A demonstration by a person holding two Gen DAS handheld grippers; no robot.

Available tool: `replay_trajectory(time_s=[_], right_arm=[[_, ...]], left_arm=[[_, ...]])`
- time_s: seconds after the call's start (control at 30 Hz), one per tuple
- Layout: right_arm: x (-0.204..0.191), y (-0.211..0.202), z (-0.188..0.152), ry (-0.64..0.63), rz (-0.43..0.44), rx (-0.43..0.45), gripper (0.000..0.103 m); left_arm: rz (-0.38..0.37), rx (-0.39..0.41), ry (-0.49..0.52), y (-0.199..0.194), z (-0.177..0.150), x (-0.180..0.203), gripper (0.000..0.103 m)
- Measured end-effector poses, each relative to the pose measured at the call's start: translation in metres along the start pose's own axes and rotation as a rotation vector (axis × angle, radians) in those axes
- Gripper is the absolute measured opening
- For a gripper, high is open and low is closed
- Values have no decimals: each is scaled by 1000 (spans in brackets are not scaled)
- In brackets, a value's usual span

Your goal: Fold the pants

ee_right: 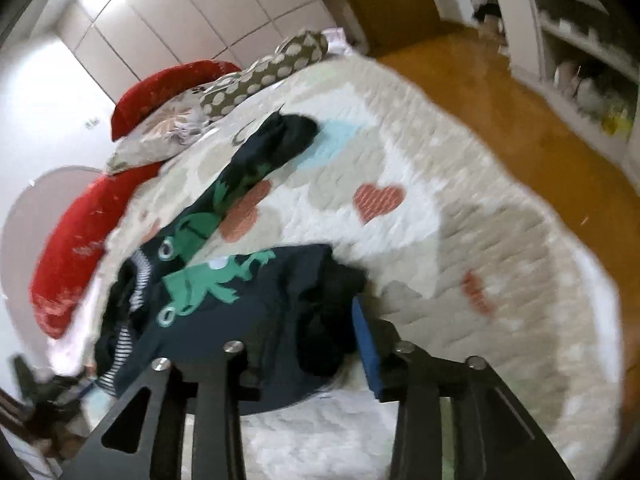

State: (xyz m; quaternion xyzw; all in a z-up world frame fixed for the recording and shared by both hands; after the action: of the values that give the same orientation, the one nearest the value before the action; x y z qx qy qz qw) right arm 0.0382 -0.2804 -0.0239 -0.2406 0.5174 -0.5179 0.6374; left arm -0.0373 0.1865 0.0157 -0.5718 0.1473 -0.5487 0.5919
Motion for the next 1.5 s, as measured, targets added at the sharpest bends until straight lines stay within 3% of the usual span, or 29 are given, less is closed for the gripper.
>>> replay_trajectory(time_s=[0.1,0.17,0.23,0.3,0.47,0.53,0.6,0.63,0.7,0.8,0.93,1.13,1.27,1.37,1.43,1.5], right_arm=[[7,1,-5,-20,-107,-8,41],[14,15,-12,-12,-144,-58,46],[21,26,-17,11,-124,-92,57],[25,31,-20,28,-94,-66,67],[10,35,-22,-33,8,-42,100],[3,38,-24,-88,5,-52,102],[-4,45,-29,-178,-63,-78,102],[-7,46,-31,-229,-108,-98,100],[-5,33,-29,-248,-181,-89,75],[0,0,-8,-209,-108,-18,71],[0,-14,56,-180,-84,22,71],[-21,47,150,-149,-72,-24,60],[-30,97,197,-19,-3,-65,60],[-23,137,210,111,37,-146,58],[-24,141,212,132,84,-153,19],[-32,128,209,134,174,-148,13]], left_arm=[[42,42,55,-11,1,14,70],[84,57,97,-12,-1,24,71],[133,52,141,-5,-6,31,73],[157,32,166,5,-10,36,73],[112,-53,174,30,-21,49,73],[105,-60,177,33,-22,54,73],[113,-52,190,33,-20,60,73],[118,-48,197,33,-20,61,73],[126,-37,205,32,-16,63,73],[118,-43,210,40,-10,67,73],[82,-93,217,59,-11,75,73],[85,-126,227,70,-11,72,73],[88,-119,208,68,-4,65,73],[80,-127,188,70,-2,59,73],[77,-131,186,71,-2,57,73],[82,-136,184,74,-2,55,73]])
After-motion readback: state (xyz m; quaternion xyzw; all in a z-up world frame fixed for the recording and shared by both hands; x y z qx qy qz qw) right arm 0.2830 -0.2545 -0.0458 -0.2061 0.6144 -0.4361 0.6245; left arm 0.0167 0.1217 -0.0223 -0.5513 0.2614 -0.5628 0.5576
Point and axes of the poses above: each gripper's, at about its wrist camera, not at the fingertips, and y roughly the way its jaws point, x to its right, z to its top, the point moved 8 cm from there along y, roughly the way its jaws point, and after that the axes turned 15 degrees about -x, right-handed, at the moved point
